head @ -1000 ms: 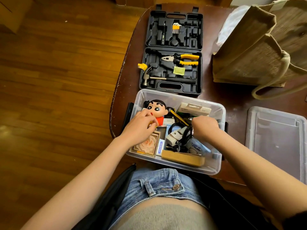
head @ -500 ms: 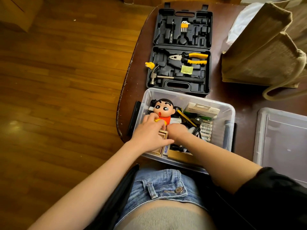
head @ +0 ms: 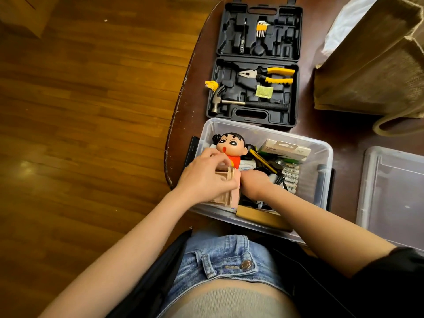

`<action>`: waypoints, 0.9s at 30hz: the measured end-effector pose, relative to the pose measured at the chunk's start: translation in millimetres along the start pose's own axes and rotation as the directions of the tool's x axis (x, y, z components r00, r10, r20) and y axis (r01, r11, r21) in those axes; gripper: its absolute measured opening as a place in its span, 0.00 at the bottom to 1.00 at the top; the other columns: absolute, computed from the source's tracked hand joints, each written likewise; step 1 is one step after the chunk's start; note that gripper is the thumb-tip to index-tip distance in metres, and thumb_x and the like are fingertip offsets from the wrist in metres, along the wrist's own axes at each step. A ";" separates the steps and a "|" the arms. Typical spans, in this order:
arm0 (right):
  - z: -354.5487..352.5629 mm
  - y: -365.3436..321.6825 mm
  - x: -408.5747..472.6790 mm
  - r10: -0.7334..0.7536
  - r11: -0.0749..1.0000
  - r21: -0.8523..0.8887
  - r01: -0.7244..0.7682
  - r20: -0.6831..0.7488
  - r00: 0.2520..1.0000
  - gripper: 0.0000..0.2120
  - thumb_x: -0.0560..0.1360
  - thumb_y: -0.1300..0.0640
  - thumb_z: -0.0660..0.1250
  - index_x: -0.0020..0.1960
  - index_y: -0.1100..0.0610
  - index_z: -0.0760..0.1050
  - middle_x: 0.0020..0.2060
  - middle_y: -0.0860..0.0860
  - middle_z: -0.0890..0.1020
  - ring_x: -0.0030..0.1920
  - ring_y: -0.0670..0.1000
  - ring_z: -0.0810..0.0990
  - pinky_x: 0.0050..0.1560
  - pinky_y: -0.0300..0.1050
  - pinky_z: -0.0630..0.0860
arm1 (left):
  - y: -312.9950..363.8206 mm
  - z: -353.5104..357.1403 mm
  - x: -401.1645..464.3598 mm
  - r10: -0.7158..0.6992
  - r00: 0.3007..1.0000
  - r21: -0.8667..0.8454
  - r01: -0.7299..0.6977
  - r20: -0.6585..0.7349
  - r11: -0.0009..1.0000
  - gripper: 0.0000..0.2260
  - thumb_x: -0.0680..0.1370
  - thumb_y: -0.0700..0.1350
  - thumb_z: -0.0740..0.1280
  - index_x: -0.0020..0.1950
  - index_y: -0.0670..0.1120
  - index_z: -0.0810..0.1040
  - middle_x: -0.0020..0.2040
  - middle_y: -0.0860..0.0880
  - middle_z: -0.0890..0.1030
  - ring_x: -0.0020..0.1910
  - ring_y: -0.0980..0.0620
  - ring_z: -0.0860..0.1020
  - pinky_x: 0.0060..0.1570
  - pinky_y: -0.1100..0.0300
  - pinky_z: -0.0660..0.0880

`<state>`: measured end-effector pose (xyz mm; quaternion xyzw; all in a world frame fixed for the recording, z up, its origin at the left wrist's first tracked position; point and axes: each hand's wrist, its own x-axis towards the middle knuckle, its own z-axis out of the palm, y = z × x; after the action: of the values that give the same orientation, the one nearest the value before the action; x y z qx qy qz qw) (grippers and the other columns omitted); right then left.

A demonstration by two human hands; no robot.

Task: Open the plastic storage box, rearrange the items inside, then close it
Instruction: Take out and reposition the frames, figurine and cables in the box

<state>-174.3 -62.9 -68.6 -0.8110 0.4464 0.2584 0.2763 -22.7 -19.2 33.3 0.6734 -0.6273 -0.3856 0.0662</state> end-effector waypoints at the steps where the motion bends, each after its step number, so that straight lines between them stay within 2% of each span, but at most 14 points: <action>1: 1.2 0.3 0.0 -0.004 1.000 -0.011 0.004 -0.004 1.000 0.08 0.77 0.58 0.59 0.52 0.57 0.76 0.50 0.55 0.81 0.50 0.57 0.80 0.40 0.47 0.72 | 0.1 -6.7 0.2 -0.013 1.000 -0.055 0.013 -0.009 0.998 0.15 0.64 0.60 0.67 0.49 0.61 0.73 0.58 0.59 0.71 0.55 0.56 0.74 0.49 0.57 0.70; 5: 2.5 -4.6 4.2 -0.006 0.996 -0.087 0.005 -0.006 1.000 0.12 0.77 0.60 0.59 0.56 0.54 0.77 0.53 0.54 0.81 0.54 0.57 0.79 0.41 0.46 0.71 | -3.9 -25.1 1.9 -0.035 0.996 -0.194 0.019 -0.078 0.981 0.12 0.64 0.58 0.67 0.47 0.62 0.75 0.53 0.59 0.75 0.54 0.56 0.76 0.56 0.52 0.74; 8: -1.2 -9.8 9.4 0.024 0.992 -0.123 -0.026 -0.020 1.000 0.11 0.78 0.61 0.58 0.57 0.58 0.75 0.55 0.55 0.80 0.55 0.57 0.79 0.43 0.47 0.72 | -5.7 -27.2 1.5 -0.020 0.996 -0.253 -0.003 -0.088 0.967 0.12 0.65 0.56 0.68 0.48 0.60 0.77 0.52 0.59 0.76 0.54 0.57 0.76 0.57 0.50 0.74; 13: -7.4 -12.1 18.1 -0.024 0.985 -0.169 0.013 -0.065 0.998 0.11 0.79 0.62 0.55 0.56 0.59 0.75 0.54 0.54 0.80 0.54 0.56 0.79 0.46 0.46 0.74 | -7.0 -22.4 -4.2 0.024 0.996 -0.184 -0.039 -0.083 0.982 0.14 0.66 0.59 0.68 0.50 0.61 0.76 0.55 0.60 0.75 0.56 0.58 0.74 0.57 0.48 0.74; 18: -4.9 -8.5 19.3 -0.102 0.972 -0.214 0.092 -0.036 0.994 0.12 0.79 0.61 0.56 0.59 0.58 0.75 0.55 0.53 0.80 0.55 0.55 0.79 0.48 0.45 0.74 | -3.3 -19.2 -5.9 0.055 0.997 -0.088 -0.059 -0.051 0.994 0.15 0.67 0.58 0.67 0.52 0.60 0.76 0.56 0.58 0.75 0.57 0.56 0.72 0.58 0.49 0.72; 27: -10.0 0.1 11.7 -0.163 0.981 -0.111 0.160 -0.020 0.986 0.10 0.77 0.54 0.63 0.56 0.57 0.74 0.50 0.54 0.80 0.50 0.56 0.79 0.42 0.45 0.73 | -5.7 -15.5 -1.7 0.052 0.998 -0.065 -0.054 -0.042 0.996 0.14 0.70 0.55 0.70 0.55 0.59 0.76 0.56 0.58 0.75 0.57 0.56 0.71 0.56 0.53 0.71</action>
<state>-167.2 -76.5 -69.3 -0.8620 0.3681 0.2475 0.2452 -8.7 -22.7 41.5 0.6615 -0.6304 -0.3906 0.1112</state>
